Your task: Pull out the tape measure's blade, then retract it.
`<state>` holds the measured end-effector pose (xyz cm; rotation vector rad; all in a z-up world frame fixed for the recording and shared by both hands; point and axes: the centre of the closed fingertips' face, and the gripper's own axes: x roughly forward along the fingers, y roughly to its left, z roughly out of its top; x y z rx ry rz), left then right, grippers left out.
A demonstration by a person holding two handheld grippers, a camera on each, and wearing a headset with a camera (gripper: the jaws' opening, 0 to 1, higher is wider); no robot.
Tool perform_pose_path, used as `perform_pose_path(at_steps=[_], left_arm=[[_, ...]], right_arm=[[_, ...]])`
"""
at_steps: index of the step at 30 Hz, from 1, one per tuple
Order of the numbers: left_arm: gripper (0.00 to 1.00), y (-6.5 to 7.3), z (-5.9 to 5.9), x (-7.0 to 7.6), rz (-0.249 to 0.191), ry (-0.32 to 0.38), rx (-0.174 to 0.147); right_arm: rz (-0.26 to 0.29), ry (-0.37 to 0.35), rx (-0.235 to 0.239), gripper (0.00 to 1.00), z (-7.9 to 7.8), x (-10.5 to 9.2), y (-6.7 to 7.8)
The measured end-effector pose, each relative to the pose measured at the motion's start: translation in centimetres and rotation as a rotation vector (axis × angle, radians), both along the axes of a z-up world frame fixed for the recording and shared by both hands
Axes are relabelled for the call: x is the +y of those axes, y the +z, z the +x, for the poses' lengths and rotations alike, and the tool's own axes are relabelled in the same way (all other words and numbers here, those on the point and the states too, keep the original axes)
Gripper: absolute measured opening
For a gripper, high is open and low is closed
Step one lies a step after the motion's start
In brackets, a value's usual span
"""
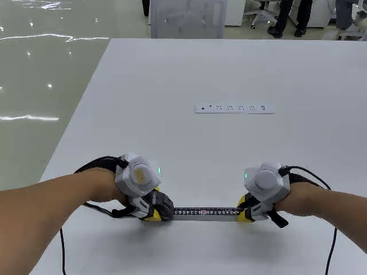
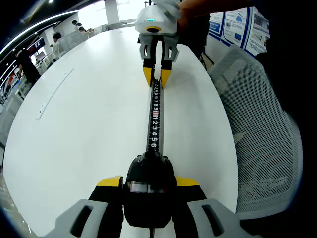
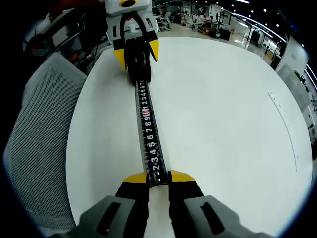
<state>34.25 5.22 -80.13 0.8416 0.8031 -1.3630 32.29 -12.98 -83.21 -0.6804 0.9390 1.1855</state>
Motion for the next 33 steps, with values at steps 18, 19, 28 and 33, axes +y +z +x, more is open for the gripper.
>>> perform_pose_path(at_steps=[18,19,28,33], left_arm=[[0.35,0.0,0.0,0.0,0.006,0.0,0.0],[0.35,0.0,0.0,0.0,0.006,0.0,0.0],[0.35,0.0,0.0,0.1,0.008,0.001,-0.002],[0.35,0.0,0.0,0.1,0.008,0.001,-0.001]], right_arm=[[-0.02,-0.016,0.003,0.13,-0.3,-2.2,0.1],[-0.021,-0.017,0.003,0.13,-0.3,-2.2,0.1],[-0.027,-0.021,0.002,0.13,-0.5,-3.1,0.1],[-0.03,-0.022,0.003,0.13,-0.5,-3.5,0.1]])
